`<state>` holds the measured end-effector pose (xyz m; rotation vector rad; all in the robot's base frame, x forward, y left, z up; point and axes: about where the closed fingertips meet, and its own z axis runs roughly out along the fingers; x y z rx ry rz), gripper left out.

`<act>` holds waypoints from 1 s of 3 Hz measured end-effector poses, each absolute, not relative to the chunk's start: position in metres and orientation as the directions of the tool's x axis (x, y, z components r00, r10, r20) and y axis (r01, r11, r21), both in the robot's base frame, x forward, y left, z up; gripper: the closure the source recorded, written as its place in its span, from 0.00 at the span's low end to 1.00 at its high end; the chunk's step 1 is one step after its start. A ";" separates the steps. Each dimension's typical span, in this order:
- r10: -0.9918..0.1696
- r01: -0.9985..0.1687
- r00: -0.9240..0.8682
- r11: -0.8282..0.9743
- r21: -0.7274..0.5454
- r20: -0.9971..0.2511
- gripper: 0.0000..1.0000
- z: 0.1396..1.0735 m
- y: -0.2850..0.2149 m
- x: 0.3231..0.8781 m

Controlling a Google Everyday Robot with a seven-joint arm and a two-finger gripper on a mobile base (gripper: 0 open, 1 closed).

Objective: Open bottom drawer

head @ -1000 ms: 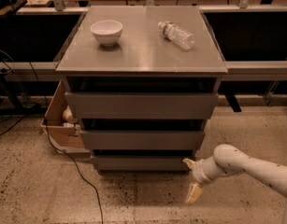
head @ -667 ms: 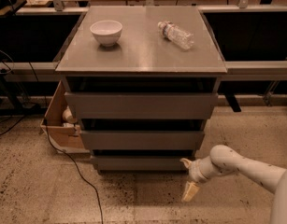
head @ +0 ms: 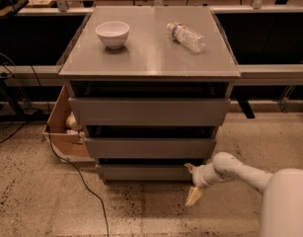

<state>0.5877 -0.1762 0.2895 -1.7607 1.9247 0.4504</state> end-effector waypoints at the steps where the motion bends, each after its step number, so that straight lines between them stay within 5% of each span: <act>1: -0.832 -0.983 -0.034 0.127 -0.130 -0.554 0.00 0.272 -0.172 0.611; 3: -0.844 -0.946 -0.087 0.236 -0.222 -0.529 0.00 0.237 -0.158 0.657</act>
Offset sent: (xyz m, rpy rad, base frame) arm 0.0843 0.0192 -0.0481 -0.0348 -0.1708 -0.1565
